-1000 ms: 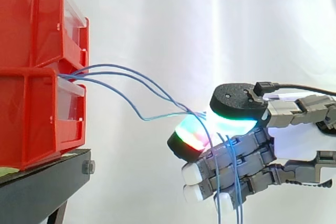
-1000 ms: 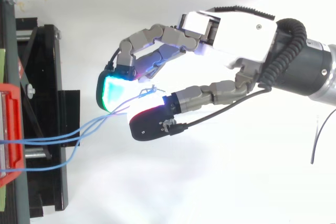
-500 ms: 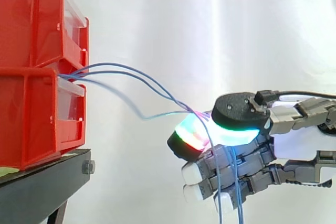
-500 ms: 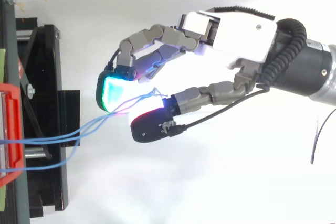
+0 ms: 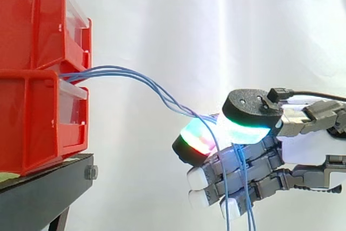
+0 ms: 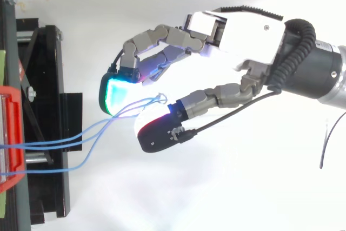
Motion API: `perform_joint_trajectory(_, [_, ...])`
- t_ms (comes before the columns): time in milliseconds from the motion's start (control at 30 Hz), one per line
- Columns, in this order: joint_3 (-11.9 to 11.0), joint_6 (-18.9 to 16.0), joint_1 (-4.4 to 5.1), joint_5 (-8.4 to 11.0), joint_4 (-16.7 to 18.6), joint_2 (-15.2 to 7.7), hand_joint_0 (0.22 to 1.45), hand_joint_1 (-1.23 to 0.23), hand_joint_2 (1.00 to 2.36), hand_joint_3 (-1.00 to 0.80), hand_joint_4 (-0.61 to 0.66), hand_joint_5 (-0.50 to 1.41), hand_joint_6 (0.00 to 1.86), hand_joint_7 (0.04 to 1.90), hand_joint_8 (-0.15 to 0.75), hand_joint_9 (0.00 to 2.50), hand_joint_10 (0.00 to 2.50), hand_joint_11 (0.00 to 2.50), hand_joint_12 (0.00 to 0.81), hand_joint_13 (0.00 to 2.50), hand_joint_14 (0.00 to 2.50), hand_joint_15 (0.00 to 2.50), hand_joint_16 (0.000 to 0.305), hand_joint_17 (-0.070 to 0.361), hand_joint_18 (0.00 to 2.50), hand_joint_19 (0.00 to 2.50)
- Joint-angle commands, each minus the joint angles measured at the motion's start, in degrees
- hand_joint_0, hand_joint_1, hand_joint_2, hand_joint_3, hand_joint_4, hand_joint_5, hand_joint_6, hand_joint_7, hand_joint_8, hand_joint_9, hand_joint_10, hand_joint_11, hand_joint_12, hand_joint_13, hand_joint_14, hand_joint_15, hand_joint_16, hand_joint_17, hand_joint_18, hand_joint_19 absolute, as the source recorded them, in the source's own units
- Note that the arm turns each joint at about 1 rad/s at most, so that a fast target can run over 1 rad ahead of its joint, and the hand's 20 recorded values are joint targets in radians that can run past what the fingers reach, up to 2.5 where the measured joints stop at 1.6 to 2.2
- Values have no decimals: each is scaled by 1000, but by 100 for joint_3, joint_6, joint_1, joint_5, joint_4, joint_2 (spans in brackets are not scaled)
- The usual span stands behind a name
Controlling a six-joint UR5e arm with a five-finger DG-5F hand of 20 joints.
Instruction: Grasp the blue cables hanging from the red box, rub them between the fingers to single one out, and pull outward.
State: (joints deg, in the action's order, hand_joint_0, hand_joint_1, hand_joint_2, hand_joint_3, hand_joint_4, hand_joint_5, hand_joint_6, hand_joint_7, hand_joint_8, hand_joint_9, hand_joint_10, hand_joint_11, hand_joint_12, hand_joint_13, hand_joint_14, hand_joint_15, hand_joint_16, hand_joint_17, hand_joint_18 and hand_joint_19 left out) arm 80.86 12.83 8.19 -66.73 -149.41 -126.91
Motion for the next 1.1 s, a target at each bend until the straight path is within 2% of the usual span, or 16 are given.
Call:
perform_joint_trajectory(0, [0,-9,-1,-7,0,0,558,-712,1000,-500,229,-171,802,975,248,778,6,299,323,730,9,266,40,91,721,463])
perform_joint_trajectory(233, [-9,-9,-1,2,0,0,583,-584,1003,-451,225,-163,792,971,248,791,6,292,325,742,9,265,40,89,728,478])
perform_joint_trajectory(500, [-27,0,8,2,0,0,612,-652,1008,-378,219,-164,779,998,248,791,7,304,325,743,9,272,40,89,728,472])
perform_joint_trajectory(800, [-35,0,8,2,0,0,552,-621,1000,-496,233,-166,782,984,255,793,6,293,334,746,9,272,41,92,734,472])
perform_joint_trajectory(967, [-35,0,-1,2,0,0,522,-586,1000,-500,243,-164,779,978,265,793,6,288,341,748,9,267,43,96,747,473])
perform_joint_trajectory(1067, [-35,0,-1,2,0,0,506,-614,1000,-500,249,-164,777,981,270,794,8,290,348,752,9,261,44,99,753,465])
